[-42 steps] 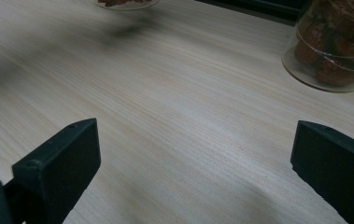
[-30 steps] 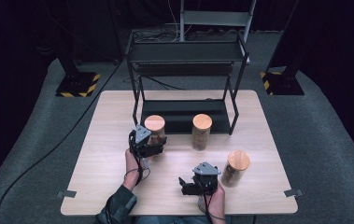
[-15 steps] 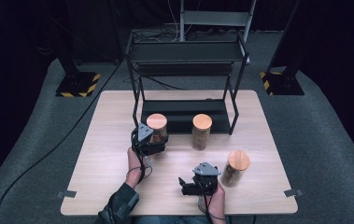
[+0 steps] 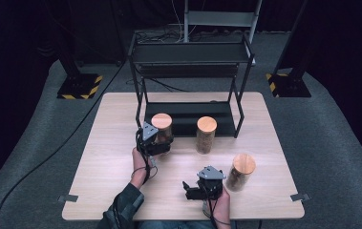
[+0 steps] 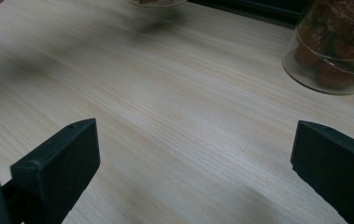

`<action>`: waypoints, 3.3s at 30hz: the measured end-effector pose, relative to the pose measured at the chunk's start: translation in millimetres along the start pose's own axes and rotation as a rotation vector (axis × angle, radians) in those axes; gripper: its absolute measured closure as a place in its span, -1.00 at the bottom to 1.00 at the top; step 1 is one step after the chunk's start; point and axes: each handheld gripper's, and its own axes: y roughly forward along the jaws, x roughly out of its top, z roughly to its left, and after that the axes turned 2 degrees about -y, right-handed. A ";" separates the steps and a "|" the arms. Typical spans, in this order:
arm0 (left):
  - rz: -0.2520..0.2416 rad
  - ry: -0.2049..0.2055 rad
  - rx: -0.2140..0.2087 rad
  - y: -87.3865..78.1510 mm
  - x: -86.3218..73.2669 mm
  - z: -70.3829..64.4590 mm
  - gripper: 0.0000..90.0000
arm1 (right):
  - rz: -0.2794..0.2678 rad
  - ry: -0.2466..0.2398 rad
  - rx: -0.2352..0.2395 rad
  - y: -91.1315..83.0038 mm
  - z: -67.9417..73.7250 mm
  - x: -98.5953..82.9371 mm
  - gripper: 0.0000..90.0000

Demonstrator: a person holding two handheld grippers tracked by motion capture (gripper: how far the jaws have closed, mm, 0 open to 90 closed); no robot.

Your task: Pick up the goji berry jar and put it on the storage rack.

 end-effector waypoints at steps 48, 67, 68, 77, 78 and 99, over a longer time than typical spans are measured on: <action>-0.018 0.023 0.002 30.1 23.9 8.9 -0.45 | 0.000 -0.007 0.001 0.0 0.3 0.0 -0.99; -0.016 0.013 0.007 39.7 29.4 13.1 -0.45 | -0.002 -0.007 0.000 -0.3 0.6 -0.1 -0.99; -0.016 0.013 0.007 39.7 29.4 13.1 -0.45 | -0.002 -0.007 0.000 -0.3 0.6 -0.1 -0.99; -0.019 0.007 0.013 45.2 30.9 15.5 -0.45 | -0.001 -0.009 -0.001 -0.2 0.8 -0.1 -0.99; -0.017 0.009 0.012 45.7 31.3 15.7 -0.45 | -0.001 -0.010 -0.001 -0.2 0.8 -0.1 -0.99; -0.012 0.003 0.028 59.3 36.6 21.6 -0.45 | 0.003 -0.012 -0.005 0.2 1.1 0.1 -0.98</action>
